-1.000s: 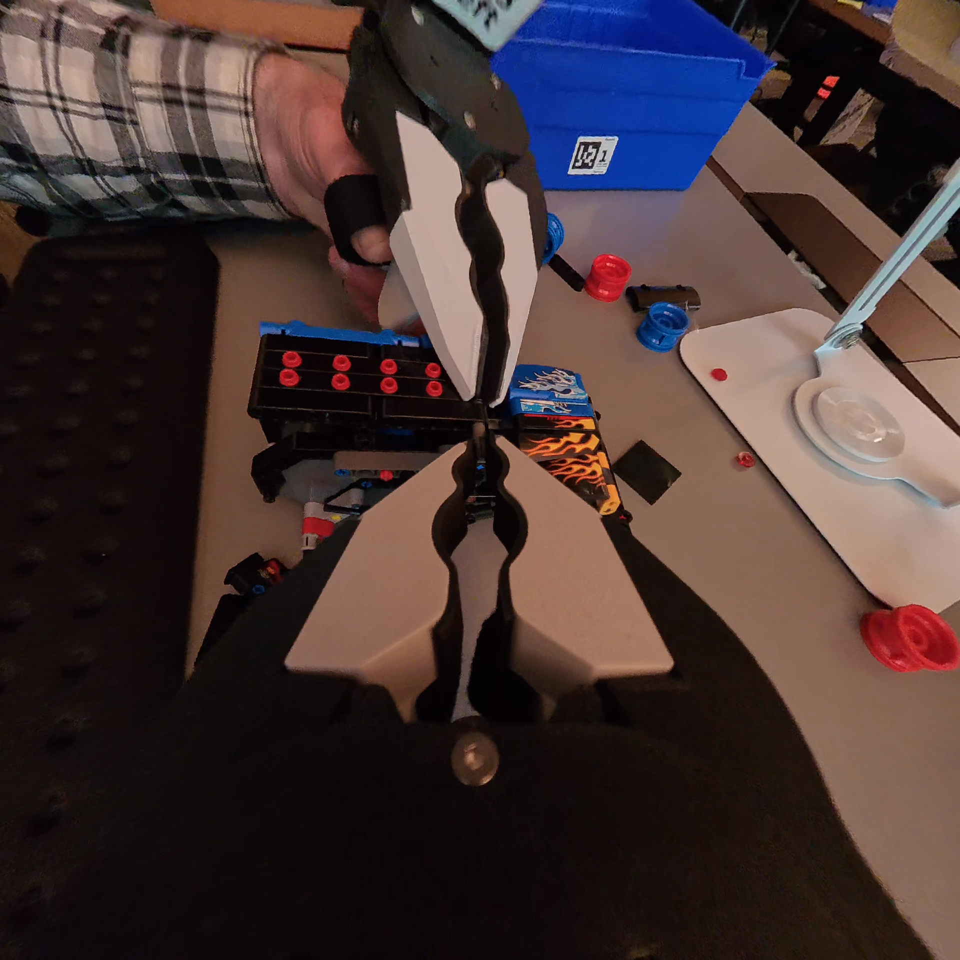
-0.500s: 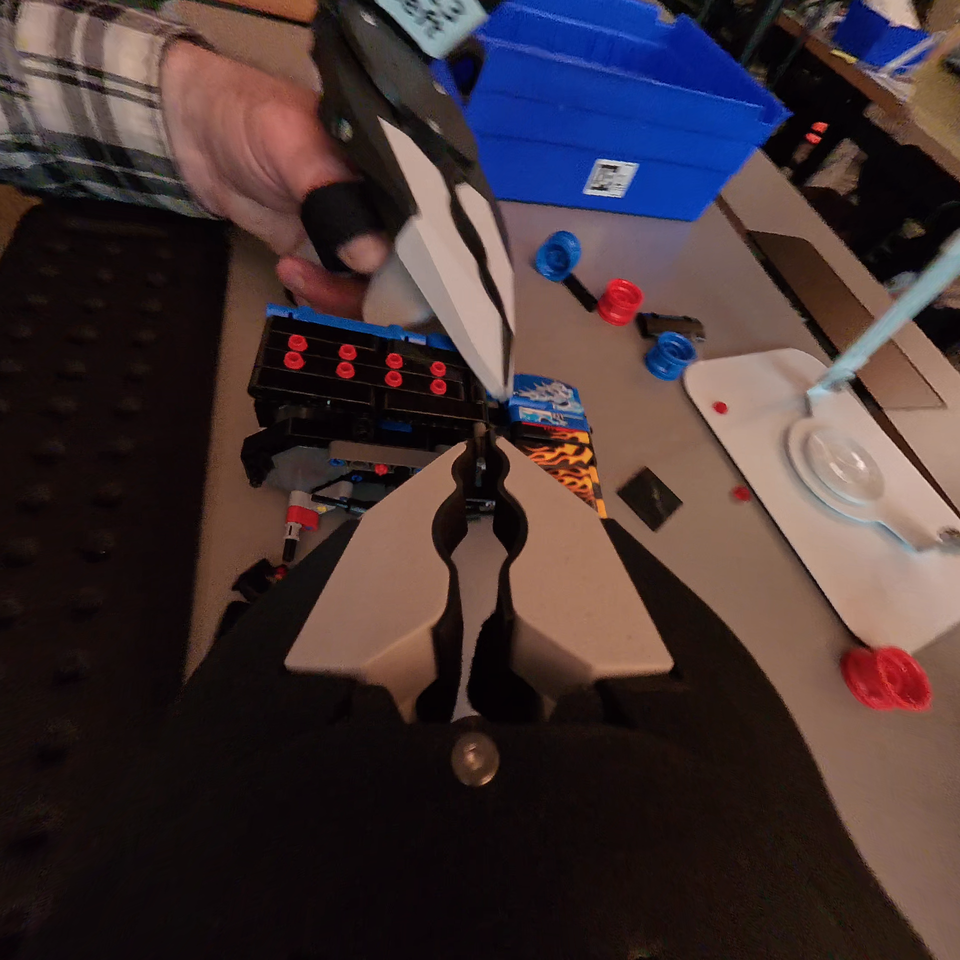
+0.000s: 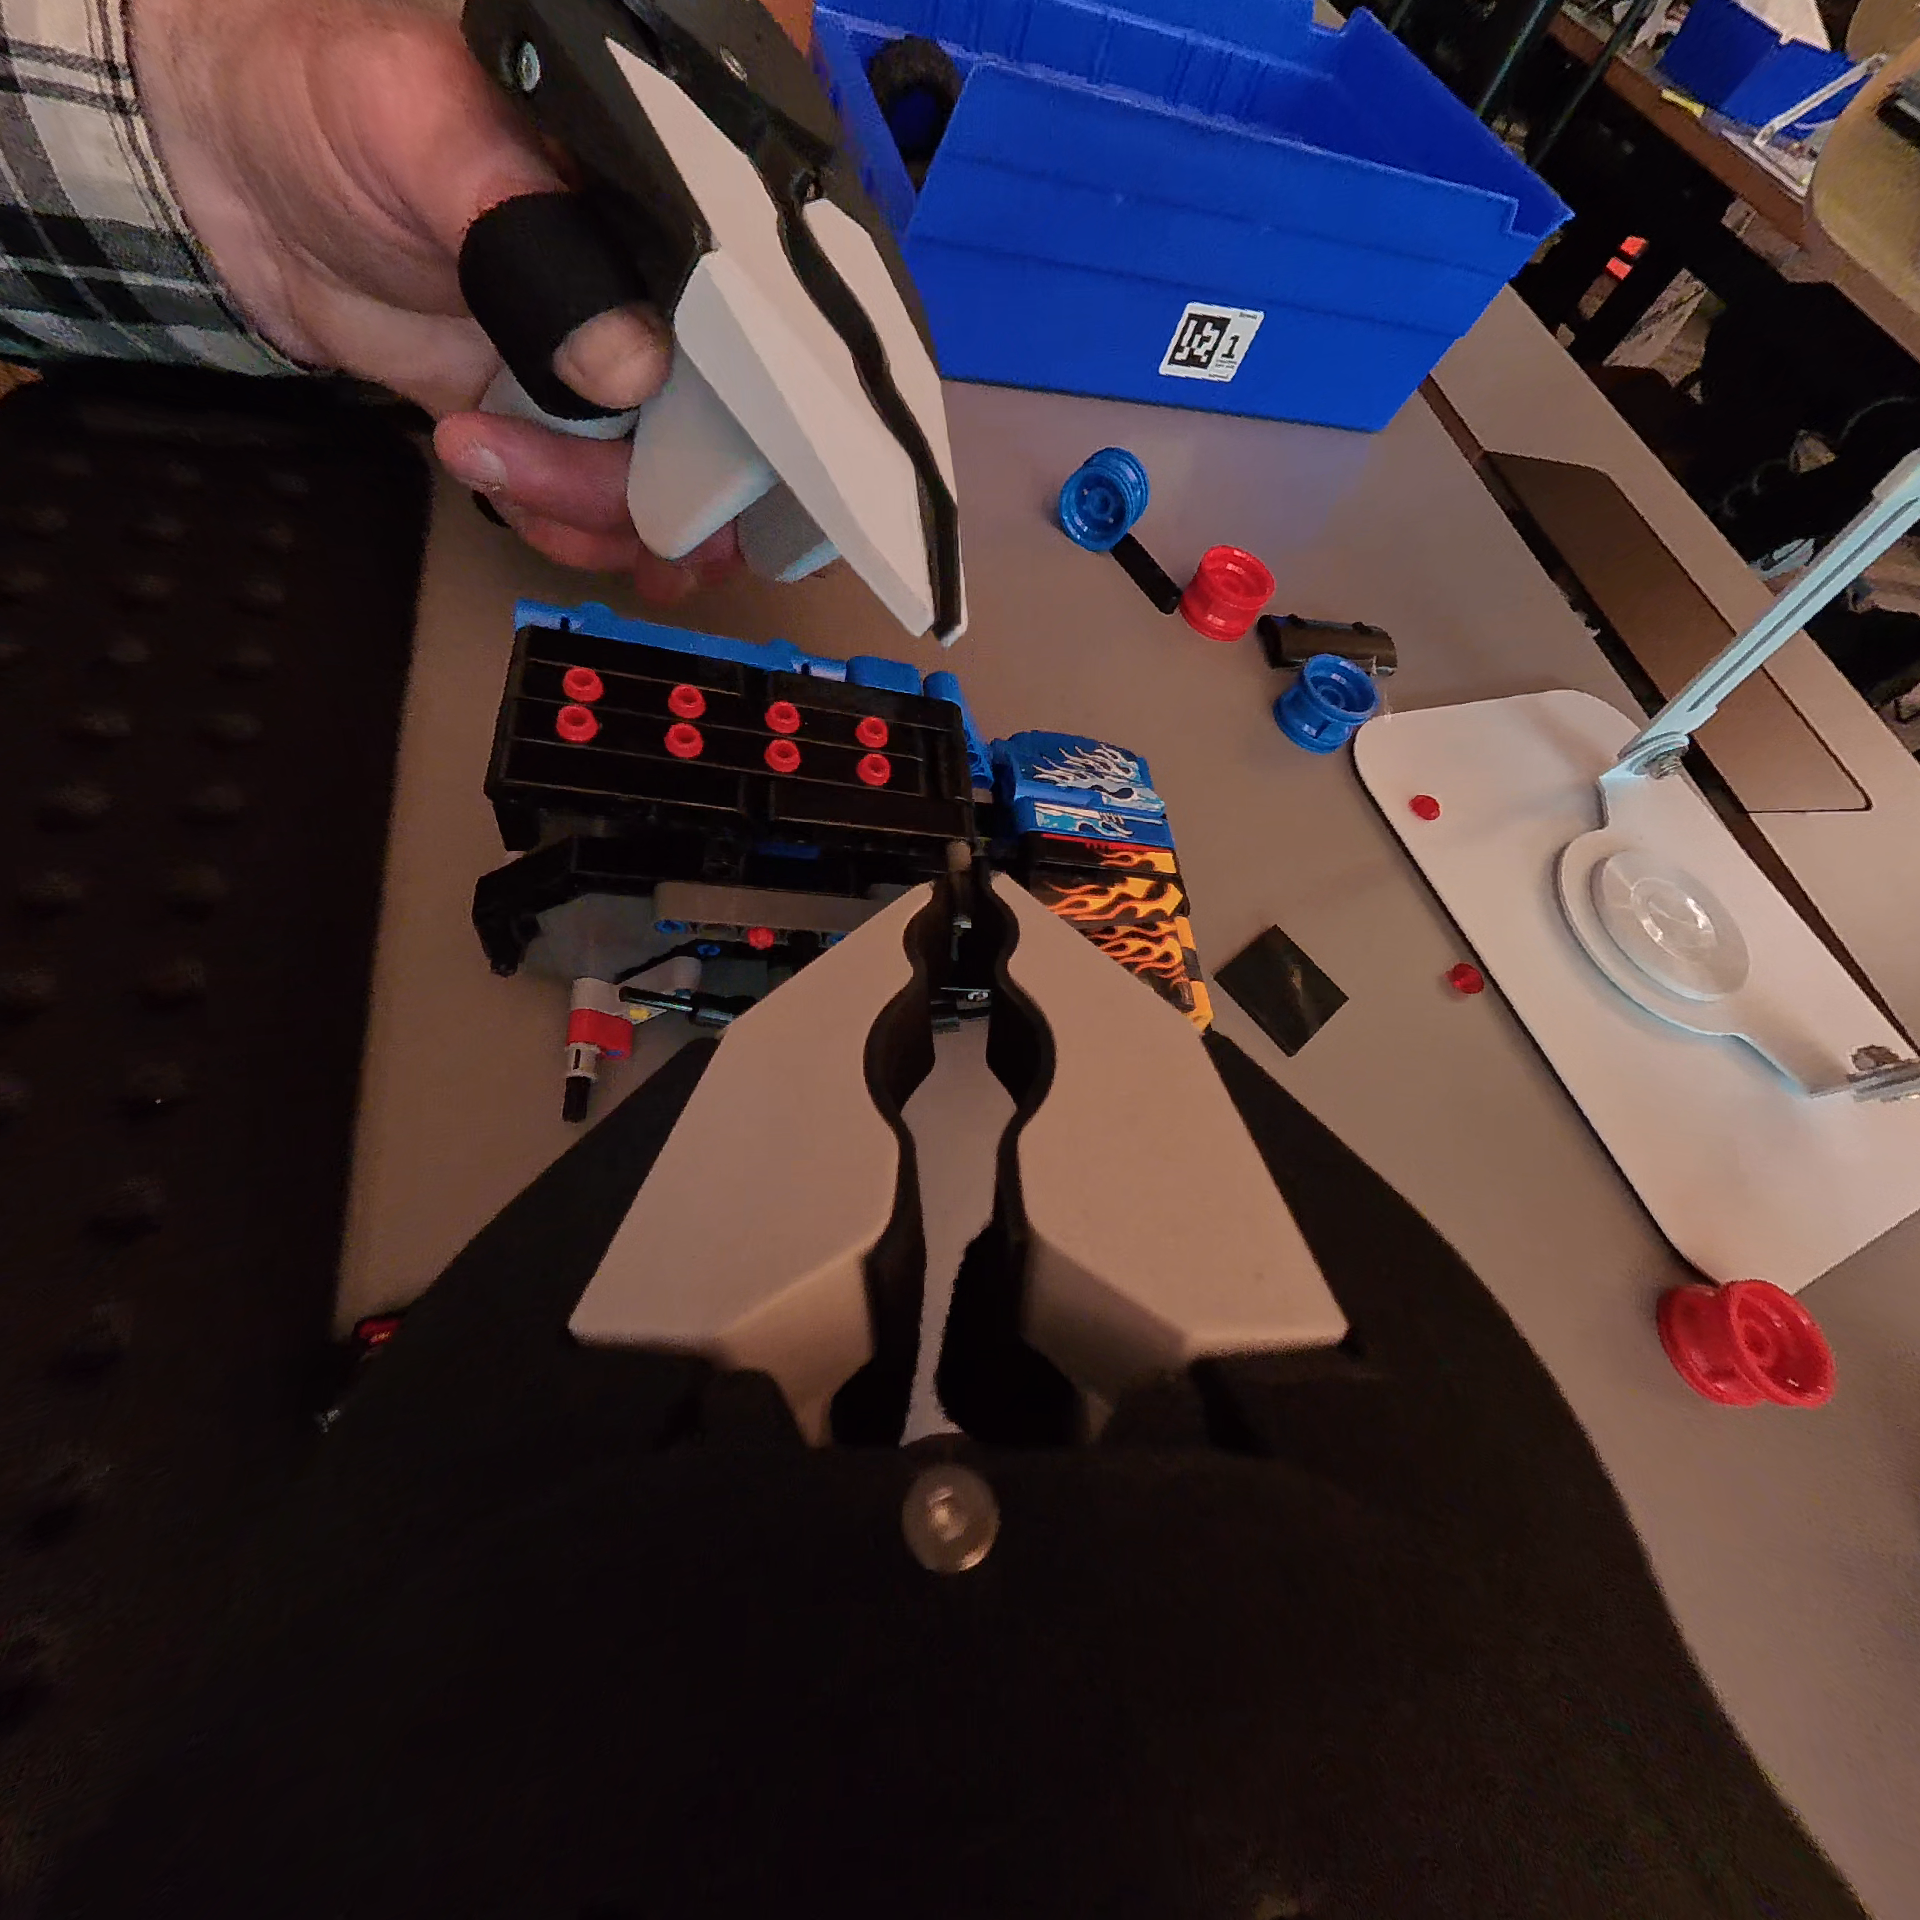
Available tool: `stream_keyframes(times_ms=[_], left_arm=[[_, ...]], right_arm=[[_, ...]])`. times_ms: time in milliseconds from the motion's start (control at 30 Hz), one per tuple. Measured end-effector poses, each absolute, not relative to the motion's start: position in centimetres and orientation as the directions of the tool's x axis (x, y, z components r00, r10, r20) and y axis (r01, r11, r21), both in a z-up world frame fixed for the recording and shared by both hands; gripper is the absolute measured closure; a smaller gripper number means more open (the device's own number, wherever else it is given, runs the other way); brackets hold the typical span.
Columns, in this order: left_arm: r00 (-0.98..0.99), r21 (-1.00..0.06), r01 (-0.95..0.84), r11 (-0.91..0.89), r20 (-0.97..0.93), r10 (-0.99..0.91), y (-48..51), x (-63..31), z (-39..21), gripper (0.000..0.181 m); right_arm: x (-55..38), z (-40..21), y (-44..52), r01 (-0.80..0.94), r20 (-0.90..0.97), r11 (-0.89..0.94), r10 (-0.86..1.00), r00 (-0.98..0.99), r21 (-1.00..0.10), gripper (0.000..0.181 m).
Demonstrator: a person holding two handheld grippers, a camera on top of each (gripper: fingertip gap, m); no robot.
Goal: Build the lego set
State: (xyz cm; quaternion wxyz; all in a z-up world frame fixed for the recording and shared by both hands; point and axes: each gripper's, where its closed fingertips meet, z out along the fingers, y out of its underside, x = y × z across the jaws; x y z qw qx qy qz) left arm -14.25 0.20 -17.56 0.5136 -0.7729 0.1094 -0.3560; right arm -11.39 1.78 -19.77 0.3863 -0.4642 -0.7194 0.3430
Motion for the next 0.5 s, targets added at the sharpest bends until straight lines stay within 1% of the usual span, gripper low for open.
stream_keyframes(times_ms=[133, 300, 500], left_arm=[[0.743, -0.853, 0.242, -0.463, 0.470, -0.477, 0.35, -14.19, -18.61, 0.178], [0.789, -0.861, 0.290, -0.417, 0.462, -0.405, 0.80, -14.27, -18.64, 0.179], [0.787, -0.859, 0.324, -0.397, 0.478, -0.390, 1.07, -14.49, -18.69, 0.179]], right_arm=[[-11.35, -19.77, 1.64, 0.401, 0.239, 0.336, 0.932, -0.274, -0.852, 0.181], [-11.37, -19.71, 1.73, 0.401, 0.245, 0.338, 0.932, -0.266, -0.851, 0.181], [-11.58, -19.75, 1.64, 0.404, 0.246, 0.338, 0.933, -0.263, -0.850, 0.181]])
